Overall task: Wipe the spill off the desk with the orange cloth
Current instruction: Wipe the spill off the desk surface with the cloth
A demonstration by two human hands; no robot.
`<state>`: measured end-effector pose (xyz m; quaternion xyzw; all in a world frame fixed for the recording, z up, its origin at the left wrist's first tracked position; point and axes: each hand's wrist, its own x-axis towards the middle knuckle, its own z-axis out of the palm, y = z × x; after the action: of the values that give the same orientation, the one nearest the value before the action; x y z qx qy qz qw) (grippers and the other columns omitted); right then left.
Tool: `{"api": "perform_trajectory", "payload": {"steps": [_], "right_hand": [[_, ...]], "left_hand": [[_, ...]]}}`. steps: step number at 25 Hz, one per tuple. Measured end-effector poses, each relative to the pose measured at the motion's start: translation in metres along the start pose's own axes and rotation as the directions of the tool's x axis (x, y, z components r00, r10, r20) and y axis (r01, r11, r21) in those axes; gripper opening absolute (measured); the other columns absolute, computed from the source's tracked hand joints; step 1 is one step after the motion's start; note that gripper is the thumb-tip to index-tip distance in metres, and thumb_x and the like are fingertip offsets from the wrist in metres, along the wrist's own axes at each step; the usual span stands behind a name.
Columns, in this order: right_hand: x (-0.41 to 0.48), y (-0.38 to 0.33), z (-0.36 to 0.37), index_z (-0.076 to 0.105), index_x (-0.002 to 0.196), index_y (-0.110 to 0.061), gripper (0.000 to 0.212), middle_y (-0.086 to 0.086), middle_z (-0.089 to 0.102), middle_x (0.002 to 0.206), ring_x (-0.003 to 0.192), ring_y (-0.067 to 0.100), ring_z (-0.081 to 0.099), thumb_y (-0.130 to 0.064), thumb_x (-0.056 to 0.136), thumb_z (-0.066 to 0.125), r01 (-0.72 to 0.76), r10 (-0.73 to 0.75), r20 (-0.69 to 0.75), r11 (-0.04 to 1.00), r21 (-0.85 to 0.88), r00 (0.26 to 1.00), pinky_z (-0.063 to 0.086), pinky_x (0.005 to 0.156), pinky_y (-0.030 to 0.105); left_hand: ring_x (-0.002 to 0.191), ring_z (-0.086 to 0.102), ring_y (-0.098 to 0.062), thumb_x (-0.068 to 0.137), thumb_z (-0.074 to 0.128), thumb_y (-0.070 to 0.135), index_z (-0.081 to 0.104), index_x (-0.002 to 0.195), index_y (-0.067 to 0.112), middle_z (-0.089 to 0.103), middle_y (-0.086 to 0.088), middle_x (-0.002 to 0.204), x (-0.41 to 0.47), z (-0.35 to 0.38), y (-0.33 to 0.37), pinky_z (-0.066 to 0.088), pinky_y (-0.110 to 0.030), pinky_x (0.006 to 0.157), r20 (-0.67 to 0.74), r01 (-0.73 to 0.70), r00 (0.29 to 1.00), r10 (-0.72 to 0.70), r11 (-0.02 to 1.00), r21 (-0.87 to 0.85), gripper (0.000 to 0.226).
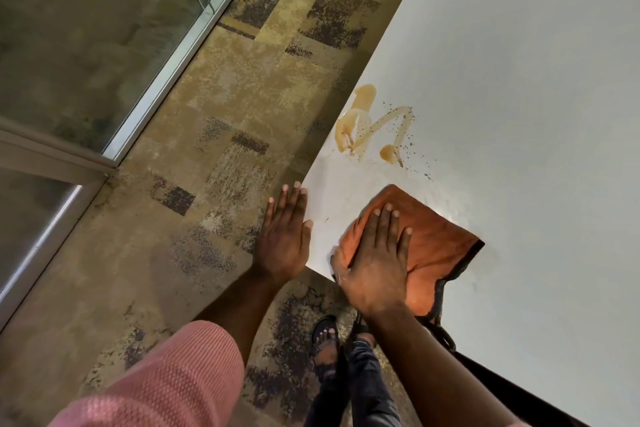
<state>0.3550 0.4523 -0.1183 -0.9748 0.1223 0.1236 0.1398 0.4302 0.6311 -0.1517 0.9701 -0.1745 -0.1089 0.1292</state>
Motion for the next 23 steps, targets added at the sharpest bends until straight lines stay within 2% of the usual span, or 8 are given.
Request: {"api": "perform_trajectory", "payload": {"steps": [2, 4, 9, 13, 15, 17, 18, 23], "right_hand": [[0.011, 0.002, 0.000, 0.017, 0.160, 0.004, 0.081, 0.025, 0.013, 0.169, 0.159, 0.037, 0.008, -0.048, 0.098, 0.024, 0.078, -0.078, -0.021, 0.997, -0.015, 0.997, 0.007, 0.127, 0.058], [0.028, 0.002, -0.003, 0.025, 0.159, 0.003, 0.074, 0.024, 0.019, 0.168, 0.158, 0.036, 0.014, -0.039, 0.098, 0.022, 0.175, -0.175, -0.019, 0.985, -0.006, 0.984, 0.008, 0.128, 0.055], [0.043, -0.003, -0.008, 0.030, 0.158, 0.000, 0.073, 0.020, 0.022, 0.168, 0.158, 0.032, 0.014, -0.037, 0.098, 0.015, 0.236, -0.234, -0.044, 0.970, 0.063, 0.971, 0.003, 0.130, 0.048], [0.027, 0.009, -0.007, 0.031, 0.160, -0.006, 0.072, 0.014, 0.024, 0.169, 0.159, 0.026, 0.016, -0.045, 0.100, 0.029, 0.210, -0.207, -0.075, 0.977, 0.036, 0.976, 0.006, 0.129, 0.051], [0.009, 0.015, -0.003, 0.018, 0.163, -0.009, 0.082, 0.012, 0.011, 0.172, 0.160, 0.026, 0.005, -0.062, 0.102, 0.028, 0.176, -0.178, -0.045, 0.983, -0.049, 0.983, -0.002, 0.128, 0.054], [-0.005, 0.018, 0.003, 0.002, 0.164, -0.009, 0.103, 0.012, -0.006, 0.173, 0.160, 0.026, -0.009, -0.081, 0.094, 0.024, 0.159, -0.157, 0.025, 0.980, -0.117, 0.987, -0.013, 0.126, 0.054], [-0.007, 0.019, 0.004, 0.001, 0.164, -0.009, 0.104, 0.012, -0.007, 0.172, 0.160, 0.027, -0.010, -0.081, 0.093, 0.025, 0.165, -0.161, 0.038, 0.979, -0.122, 0.986, -0.013, 0.126, 0.054], [0.005, 0.028, -0.009, 0.047, 0.150, 0.002, 0.067, 0.022, 0.039, 0.160, 0.150, 0.036, 0.038, -0.040, 0.099, 0.035, 0.270, -0.273, -0.109, 0.962, -0.040, 0.956, 0.027, 0.124, 0.056]], "left_hand": [[0.160, -0.005, -0.022, 0.108, 0.020, 0.036, 0.006, 0.164, 0.012, 0.002, -0.005, 0.172, 0.000, 0.005, -0.002, 0.004, -0.046, 0.130, -0.009, 0.004, 1.000, -0.004, 1.000, -0.007, 0.063], [0.160, -0.006, -0.022, 0.108, 0.022, 0.036, 0.007, 0.164, 0.012, 0.004, -0.005, 0.172, 0.002, 0.006, -0.002, 0.003, -0.044, 0.129, -0.017, 0.006, 1.000, -0.006, 1.000, -0.007, 0.063], [0.160, -0.006, -0.021, 0.107, 0.025, 0.034, 0.002, 0.164, 0.013, -0.001, -0.004, 0.172, 0.004, 0.007, -0.004, 0.002, -0.043, 0.129, -0.014, -0.004, 1.000, 0.004, 1.000, 0.000, 0.065], [0.160, -0.007, -0.023, 0.107, 0.023, 0.035, 0.001, 0.164, 0.012, -0.002, -0.006, 0.173, 0.000, 0.005, -0.002, 0.000, -0.048, 0.129, -0.009, -0.011, 1.000, 0.011, 0.999, 0.051, 0.066], [0.160, -0.007, -0.024, 0.106, 0.024, 0.037, 0.002, 0.164, 0.012, -0.002, -0.006, 0.173, 0.000, 0.002, -0.001, -0.001, -0.050, 0.129, -0.011, -0.014, 1.000, 0.015, 0.998, 0.062, 0.067], [0.160, -0.005, -0.025, 0.106, 0.025, 0.037, 0.006, 0.164, 0.011, 0.002, -0.007, 0.173, 0.004, -0.002, -0.004, 0.000, -0.052, 0.129, -0.020, -0.027, 0.999, 0.028, 0.998, 0.053, 0.066], [0.160, -0.004, -0.026, 0.106, 0.026, 0.036, 0.008, 0.164, 0.010, 0.004, -0.007, 0.173, 0.008, -0.004, -0.005, 0.001, -0.052, 0.129, -0.025, -0.030, 0.999, 0.031, 0.999, 0.035, 0.066], [0.160, -0.002, -0.025, 0.108, 0.033, 0.032, 0.012, 0.163, 0.008, 0.007, -0.008, 0.172, 0.027, -0.005, -0.003, 0.004, -0.050, 0.129, -0.033, -0.075, 0.997, 0.075, 0.997, -0.003, 0.064]]}}
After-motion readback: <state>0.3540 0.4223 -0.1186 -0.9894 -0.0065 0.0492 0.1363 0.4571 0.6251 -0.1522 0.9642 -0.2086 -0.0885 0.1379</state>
